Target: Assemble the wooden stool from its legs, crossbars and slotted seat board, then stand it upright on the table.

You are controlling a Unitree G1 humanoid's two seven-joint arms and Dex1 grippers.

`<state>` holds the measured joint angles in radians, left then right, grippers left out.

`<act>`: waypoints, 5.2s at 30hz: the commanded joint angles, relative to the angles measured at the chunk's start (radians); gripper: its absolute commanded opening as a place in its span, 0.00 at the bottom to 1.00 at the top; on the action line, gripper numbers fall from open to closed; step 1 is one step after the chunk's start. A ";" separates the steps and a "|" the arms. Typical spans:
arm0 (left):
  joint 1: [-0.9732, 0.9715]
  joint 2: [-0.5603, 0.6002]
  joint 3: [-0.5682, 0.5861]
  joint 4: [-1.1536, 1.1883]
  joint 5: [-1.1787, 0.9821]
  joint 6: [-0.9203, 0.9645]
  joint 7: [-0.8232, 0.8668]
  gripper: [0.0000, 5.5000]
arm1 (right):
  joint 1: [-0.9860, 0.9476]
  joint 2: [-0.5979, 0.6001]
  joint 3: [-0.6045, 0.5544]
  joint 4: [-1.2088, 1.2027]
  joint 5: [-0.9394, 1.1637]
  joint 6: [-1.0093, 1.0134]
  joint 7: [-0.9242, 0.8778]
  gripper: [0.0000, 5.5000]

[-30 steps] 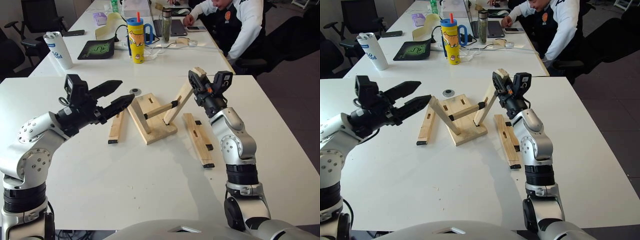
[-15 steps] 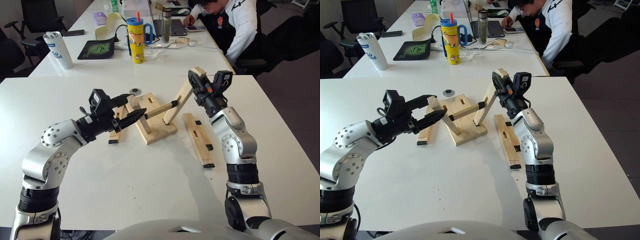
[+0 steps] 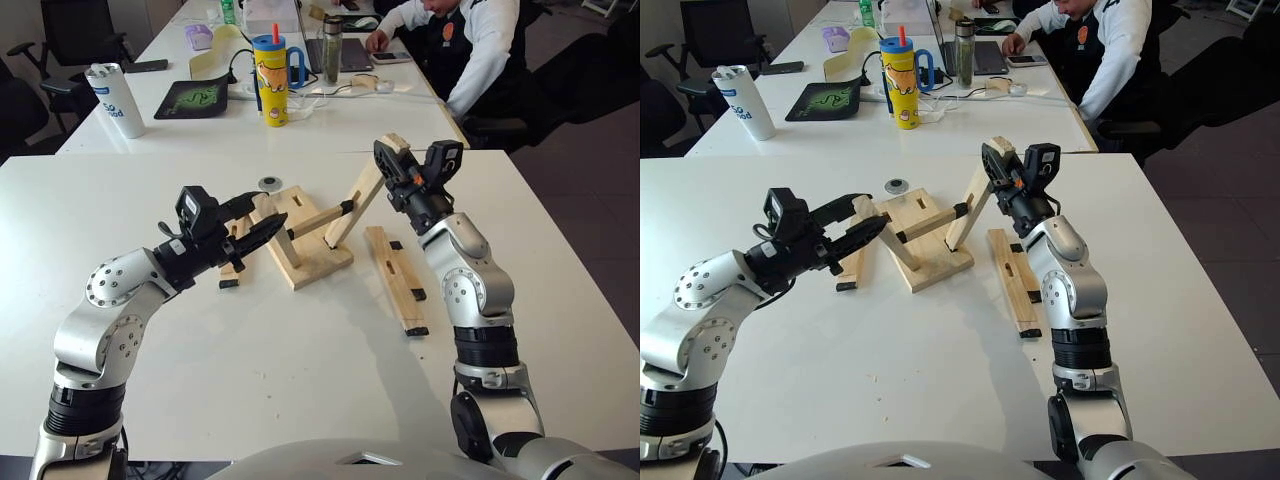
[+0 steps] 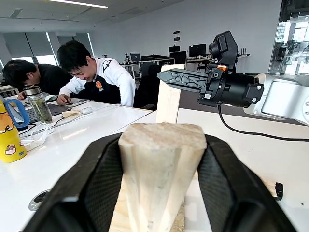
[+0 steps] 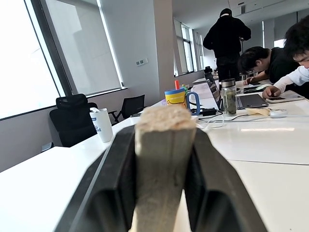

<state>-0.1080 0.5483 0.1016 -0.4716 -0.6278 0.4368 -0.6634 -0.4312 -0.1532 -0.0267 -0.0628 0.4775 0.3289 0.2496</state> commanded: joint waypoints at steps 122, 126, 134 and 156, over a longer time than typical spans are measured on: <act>-0.680 -0.185 0.073 0.426 0.025 0.011 0.432 0.52 | -0.386 0.108 -0.242 0.247 0.037 0.068 -0.121 0.00; -0.513 -0.225 -0.100 0.626 0.191 0.028 0.406 0.52 | -0.322 0.104 -0.242 0.212 0.017 0.053 -0.140 0.00; -0.557 -0.315 -0.024 0.670 0.181 -0.129 0.382 0.52 | -0.250 0.104 -0.214 0.218 -0.012 0.041 -0.133 0.00; -0.176 -0.301 0.082 0.498 0.365 -0.102 0.591 0.52 | -0.376 0.078 -0.046 0.621 -0.228 -0.219 0.082 0.00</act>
<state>-0.3459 0.2910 0.2322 0.0860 -0.2923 0.3210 -0.0930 -0.8011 -0.0826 -0.1022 0.5475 0.2564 0.1054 0.2794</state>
